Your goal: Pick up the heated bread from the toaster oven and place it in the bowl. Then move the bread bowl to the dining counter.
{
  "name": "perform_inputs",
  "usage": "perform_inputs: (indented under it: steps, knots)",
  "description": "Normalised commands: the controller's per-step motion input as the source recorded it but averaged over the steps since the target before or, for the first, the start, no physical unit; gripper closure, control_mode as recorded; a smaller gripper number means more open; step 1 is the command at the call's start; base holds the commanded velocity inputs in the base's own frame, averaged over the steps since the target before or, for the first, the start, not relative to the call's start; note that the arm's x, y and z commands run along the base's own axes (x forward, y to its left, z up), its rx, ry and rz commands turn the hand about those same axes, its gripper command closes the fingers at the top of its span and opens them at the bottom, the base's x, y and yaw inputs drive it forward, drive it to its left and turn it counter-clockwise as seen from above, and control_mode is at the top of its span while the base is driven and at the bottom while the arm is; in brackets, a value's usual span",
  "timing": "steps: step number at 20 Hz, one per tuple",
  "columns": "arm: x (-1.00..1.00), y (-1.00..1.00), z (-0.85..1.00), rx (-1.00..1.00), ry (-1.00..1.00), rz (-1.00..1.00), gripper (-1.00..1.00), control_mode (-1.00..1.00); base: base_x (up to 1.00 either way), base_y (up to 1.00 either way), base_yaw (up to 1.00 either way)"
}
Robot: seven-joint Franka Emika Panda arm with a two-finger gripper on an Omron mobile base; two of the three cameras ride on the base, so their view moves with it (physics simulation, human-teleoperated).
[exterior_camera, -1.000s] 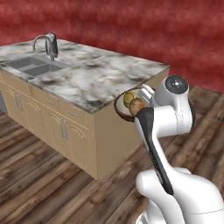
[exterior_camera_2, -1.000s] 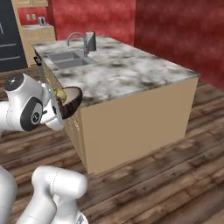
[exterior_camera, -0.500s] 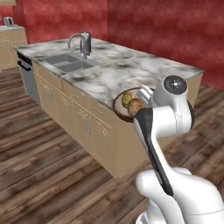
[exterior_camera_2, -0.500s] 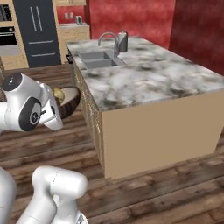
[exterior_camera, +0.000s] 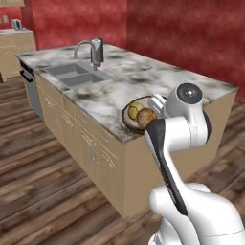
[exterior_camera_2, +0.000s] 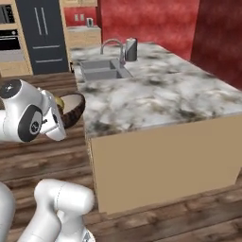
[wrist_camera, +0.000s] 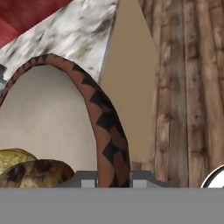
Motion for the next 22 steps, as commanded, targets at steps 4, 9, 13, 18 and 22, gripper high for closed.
perform_inputs:
  steps: [4, 9, 13, 18, 22]
  knots:
    - [0.00, 0.00, 0.00, 0.00, 0.00, 0.00, 1.00, 1.00, 0.92, -0.69, 0.16]
    - [0.00, 0.00, 0.00, 0.00, 0.00, 0.00, 1.00, 1.00, 0.80, -0.90, 0.18]
    - [0.00, 0.00, 0.00, 0.00, 0.00, 0.00, 1.00, 1.00, 0.48, -1.00, 0.19]
    - [0.00, 0.00, 0.00, 0.00, 0.00, 0.00, 1.00, 1.00, 0.40, -1.00, 0.18]
    - [0.00, 0.00, 0.00, 0.00, 0.00, 0.00, 1.00, 1.00, 0.54, -1.00, 0.20]
